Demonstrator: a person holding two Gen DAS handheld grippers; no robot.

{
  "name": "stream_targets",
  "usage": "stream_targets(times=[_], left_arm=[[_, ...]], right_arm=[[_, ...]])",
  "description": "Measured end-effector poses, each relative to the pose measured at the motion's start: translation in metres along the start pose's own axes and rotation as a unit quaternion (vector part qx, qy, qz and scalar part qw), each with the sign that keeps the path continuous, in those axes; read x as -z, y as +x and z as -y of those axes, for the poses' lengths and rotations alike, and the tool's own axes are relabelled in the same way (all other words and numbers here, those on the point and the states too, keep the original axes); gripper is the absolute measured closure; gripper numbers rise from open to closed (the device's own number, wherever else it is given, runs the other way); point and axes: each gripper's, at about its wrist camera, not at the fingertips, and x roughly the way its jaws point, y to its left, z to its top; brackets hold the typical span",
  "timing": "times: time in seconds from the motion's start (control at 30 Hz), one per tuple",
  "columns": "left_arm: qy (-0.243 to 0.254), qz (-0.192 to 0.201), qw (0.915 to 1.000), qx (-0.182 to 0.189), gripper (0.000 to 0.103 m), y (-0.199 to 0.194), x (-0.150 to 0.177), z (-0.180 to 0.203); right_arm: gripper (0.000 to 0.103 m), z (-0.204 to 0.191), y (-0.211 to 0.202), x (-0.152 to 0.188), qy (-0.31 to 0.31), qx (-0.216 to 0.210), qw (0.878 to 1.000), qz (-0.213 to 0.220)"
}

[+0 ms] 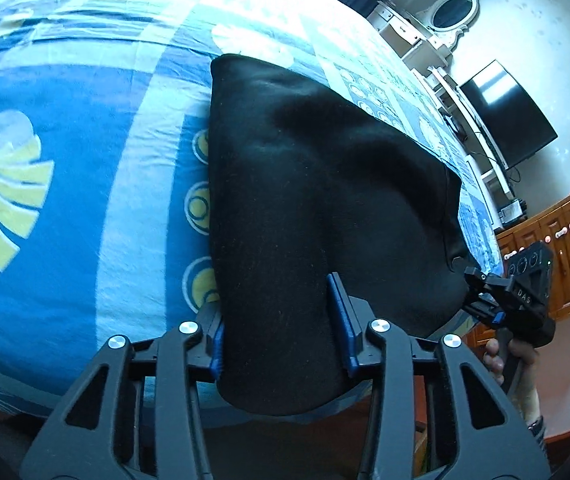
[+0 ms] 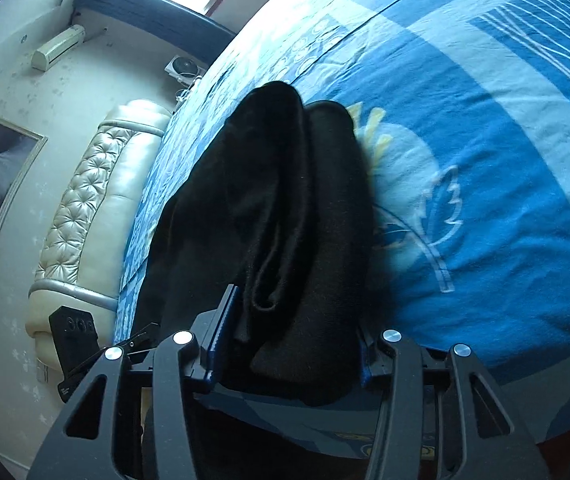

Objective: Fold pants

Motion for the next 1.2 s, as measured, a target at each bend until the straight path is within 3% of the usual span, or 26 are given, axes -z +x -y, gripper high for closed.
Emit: stream_targets(times=[0.63,1.2], left_arm=[[-0.038,0.036,0.9971,-0.054,0.063,-0.064,-0.014,-0.093],[-0.058,0.044,0.9950,-0.069,0.063,-0.089,-0.014,-0.131]], right_arm=[[0.054,-0.068,0.095,0.002,-0.035,-0.040,0.996,-0.068],[0.054,-0.085,0.119,0.012,-0.044,-0.050,0.994,-0.089]])
